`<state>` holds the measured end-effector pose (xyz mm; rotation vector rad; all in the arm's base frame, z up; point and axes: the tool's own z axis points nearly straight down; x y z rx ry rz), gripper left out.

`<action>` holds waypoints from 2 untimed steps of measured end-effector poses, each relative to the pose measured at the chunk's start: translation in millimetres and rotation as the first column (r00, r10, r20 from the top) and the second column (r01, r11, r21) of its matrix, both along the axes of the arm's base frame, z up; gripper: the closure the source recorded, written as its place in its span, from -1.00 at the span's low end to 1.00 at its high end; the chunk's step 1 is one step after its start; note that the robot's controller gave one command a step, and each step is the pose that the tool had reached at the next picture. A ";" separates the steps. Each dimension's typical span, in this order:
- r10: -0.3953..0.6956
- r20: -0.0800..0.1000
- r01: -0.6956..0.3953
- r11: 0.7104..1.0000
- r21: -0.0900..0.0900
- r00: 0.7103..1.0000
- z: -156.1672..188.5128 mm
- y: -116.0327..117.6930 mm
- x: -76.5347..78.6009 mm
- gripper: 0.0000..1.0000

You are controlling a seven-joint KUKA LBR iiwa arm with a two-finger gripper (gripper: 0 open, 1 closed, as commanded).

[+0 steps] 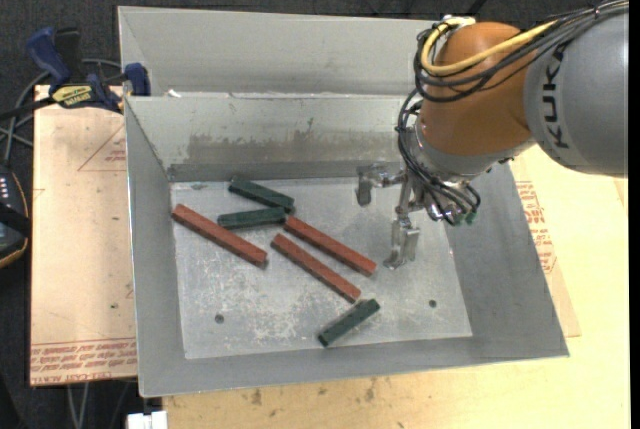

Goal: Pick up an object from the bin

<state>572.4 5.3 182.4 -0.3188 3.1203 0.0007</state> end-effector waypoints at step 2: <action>-0.117 -0.004 0.117 0.993 0.001 0.993 -25.5 3.3 9.3 -1.00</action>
Offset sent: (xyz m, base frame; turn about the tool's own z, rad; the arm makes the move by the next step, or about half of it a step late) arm 0.0129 -0.0168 -0.0116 0.0299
